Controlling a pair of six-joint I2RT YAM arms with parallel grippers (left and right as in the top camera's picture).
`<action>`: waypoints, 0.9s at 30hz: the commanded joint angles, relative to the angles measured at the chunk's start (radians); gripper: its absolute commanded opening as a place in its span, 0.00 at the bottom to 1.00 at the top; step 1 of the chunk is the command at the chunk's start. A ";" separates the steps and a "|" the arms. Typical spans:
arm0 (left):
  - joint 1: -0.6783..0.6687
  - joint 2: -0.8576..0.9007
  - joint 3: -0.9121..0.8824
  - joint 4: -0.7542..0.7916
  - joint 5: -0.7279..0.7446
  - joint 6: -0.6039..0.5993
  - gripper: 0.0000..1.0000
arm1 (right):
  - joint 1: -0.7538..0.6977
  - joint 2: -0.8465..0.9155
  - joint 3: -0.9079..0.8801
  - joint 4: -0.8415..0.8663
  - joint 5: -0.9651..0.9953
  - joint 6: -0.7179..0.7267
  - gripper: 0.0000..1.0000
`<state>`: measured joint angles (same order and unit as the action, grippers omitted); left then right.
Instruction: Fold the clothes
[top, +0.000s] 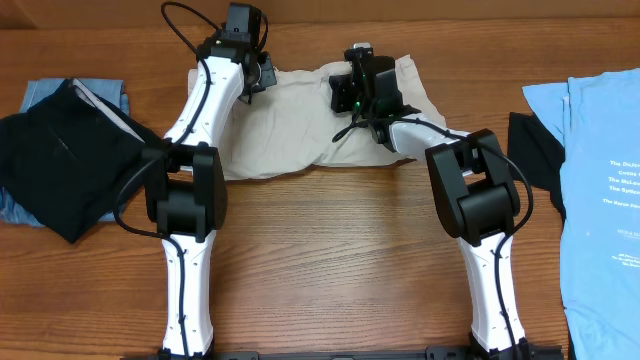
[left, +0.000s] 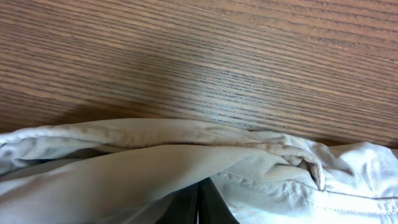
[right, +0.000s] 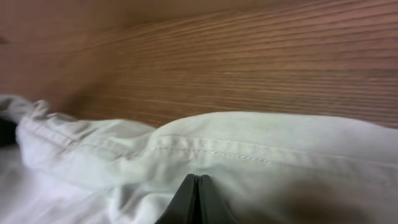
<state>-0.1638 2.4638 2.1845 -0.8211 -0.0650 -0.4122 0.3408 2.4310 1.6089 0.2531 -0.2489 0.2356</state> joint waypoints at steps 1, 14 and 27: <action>0.024 0.012 0.007 0.016 -0.032 0.016 0.05 | -0.003 -0.104 0.023 -0.015 -0.074 0.007 0.04; 0.072 0.164 -0.004 0.083 -0.039 0.016 0.09 | -0.011 -0.096 0.020 -0.192 0.203 0.000 0.04; 0.071 -0.142 0.040 0.024 0.058 0.058 0.05 | -0.035 -0.244 0.023 -0.289 0.136 -0.031 0.04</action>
<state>-0.0917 2.4847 2.2070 -0.7784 -0.0605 -0.3885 0.3119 2.3753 1.6157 0.0116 -0.0944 0.2218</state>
